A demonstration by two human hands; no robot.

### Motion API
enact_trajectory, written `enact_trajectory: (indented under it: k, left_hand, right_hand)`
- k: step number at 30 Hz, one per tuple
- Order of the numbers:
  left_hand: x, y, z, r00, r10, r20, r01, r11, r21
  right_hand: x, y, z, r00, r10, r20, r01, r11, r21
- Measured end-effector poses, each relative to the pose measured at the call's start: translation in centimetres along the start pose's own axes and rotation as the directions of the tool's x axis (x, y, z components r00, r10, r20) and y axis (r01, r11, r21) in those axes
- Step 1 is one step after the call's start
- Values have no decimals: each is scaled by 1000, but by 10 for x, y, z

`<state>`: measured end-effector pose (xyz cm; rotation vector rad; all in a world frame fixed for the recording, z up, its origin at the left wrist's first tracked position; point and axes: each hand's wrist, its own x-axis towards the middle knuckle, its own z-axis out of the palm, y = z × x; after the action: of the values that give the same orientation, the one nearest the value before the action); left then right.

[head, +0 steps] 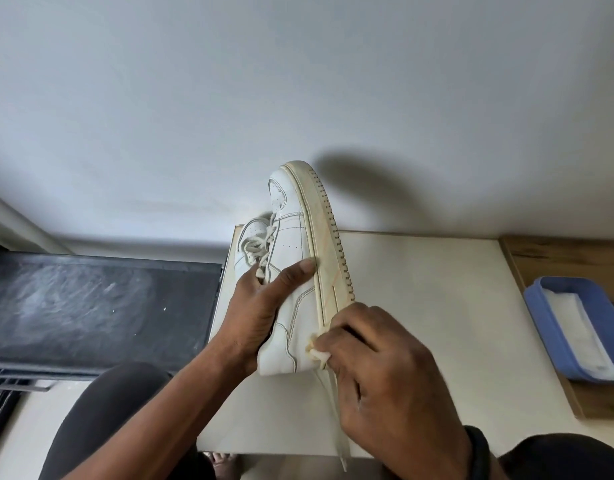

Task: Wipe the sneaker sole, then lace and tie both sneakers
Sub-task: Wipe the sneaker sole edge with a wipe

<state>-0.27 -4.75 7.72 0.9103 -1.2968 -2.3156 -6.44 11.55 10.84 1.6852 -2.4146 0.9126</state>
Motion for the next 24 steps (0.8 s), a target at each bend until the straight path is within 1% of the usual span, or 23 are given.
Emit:
enact_trajectory:
  k: [5,7,11,14,17,19,22,24]
  left_hand:
    - [2,-1,0,1000,21,2,-21,1000,13]
    - [1,-1,-1,1000,23,8,-23,1000,19]
    - [0,-2,-2,999,25,31,-25,1000,19]
    - [0,-2,-1,999,35,34,-37,999,37]
    - [-1,-3,1,999,37,26,-39,998,59]
    - [-2,-3,1,999,37,25,-39,997,64]
    - [-2,-4,0,999,24,39,-26,998,63]
    - [-3,-4,1,999,16,41,-19,998,64]
  right_hand:
    - [6,18,-9,990,111,-88,-112,994,-9]
    - [6,15,-9,992,93,-84,-94,996,-10]
    - [2,3,-5,1000,-3,4,3,1000,6]
    - [5,13,-9,998,54,-40,-54,998,15]
    - [8,21,-13,991,115,-75,-117,993,-16]
    - [8,17,-11,995,86,-55,-87,996,-14]
    - [5,9,-8,1000,9,21,-9,1000,-10]
    - [7,14,-11,999,32,19,-32,999,4]
